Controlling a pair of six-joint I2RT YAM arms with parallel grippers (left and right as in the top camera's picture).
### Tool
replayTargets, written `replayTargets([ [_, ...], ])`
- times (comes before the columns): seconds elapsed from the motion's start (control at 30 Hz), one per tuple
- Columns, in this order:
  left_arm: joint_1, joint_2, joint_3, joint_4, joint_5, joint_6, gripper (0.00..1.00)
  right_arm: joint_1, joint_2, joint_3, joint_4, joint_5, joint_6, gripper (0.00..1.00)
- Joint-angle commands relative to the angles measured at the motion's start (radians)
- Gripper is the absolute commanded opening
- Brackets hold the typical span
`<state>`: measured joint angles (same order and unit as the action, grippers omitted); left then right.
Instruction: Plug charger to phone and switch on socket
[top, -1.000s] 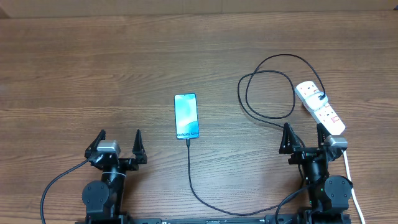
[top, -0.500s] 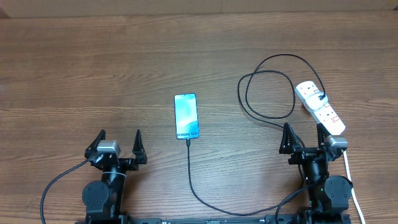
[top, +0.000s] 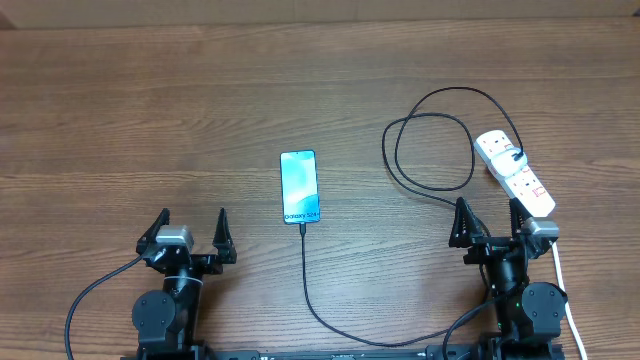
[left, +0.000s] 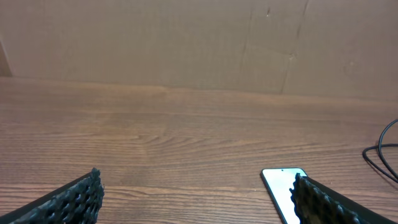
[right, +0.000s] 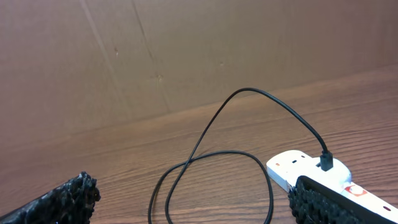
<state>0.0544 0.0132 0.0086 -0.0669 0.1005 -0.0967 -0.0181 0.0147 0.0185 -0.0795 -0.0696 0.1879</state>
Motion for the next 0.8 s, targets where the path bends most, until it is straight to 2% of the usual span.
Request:
replayTargets([
  [0.0,0.006,-0.009,-0.004,-0.003,-0.007,0.015,1.0,0.002,-0.011,-0.011,0.003,0.013,0.005,1.0],
  [0.27,0.006,-0.009,-0.004,-0.003,-0.007,0.015,1.0,0.002,-0.011,-0.011,0.003,0.012,0.0,1.0],
  [0.77,0.006,-0.009,-0.004,-0.003,-0.007,0.015,1.0,0.002,-0.011,-0.011,0.003,0.001,-0.201,1.0],
])
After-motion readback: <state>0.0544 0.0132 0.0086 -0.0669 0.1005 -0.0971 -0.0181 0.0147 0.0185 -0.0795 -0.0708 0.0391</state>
